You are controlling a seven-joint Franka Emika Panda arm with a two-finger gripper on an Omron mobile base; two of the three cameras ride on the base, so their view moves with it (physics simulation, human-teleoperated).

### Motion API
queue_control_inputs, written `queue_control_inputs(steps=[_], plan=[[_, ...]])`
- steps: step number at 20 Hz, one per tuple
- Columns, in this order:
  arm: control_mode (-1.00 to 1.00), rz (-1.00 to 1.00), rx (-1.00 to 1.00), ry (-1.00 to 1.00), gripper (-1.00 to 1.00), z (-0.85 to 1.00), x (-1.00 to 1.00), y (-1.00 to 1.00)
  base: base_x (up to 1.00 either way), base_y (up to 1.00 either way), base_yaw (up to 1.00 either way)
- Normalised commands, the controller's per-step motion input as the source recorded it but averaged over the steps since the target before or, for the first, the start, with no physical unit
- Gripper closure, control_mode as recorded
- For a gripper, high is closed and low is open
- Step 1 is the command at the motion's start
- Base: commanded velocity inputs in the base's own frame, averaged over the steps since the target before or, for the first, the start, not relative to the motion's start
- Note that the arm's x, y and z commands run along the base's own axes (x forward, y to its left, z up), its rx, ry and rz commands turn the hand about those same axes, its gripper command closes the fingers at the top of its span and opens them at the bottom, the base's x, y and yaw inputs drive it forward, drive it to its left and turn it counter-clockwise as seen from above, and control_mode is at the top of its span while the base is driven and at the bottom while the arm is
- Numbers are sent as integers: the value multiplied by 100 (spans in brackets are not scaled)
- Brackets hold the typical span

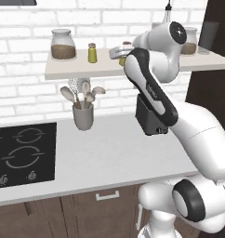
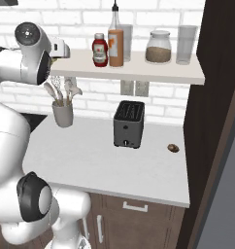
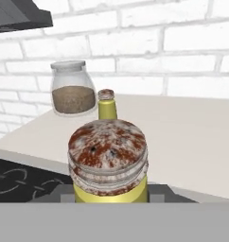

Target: Put the shaker and condiment bottle from the counter next to their counterparts in the cabinet.

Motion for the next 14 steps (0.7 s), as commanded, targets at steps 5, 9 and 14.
queue_control_inputs(steps=[5, 9, 14], plan=[[-100, 0, -6, 0, 100, -2, 21, 8, 0, 0, 0], [-100, 0, 0, 0, 100, 0, 23, 5, 0, 0, 0], [-100, 0, 0, 0, 100, -14, 20, 9, 0, 0, 0]])
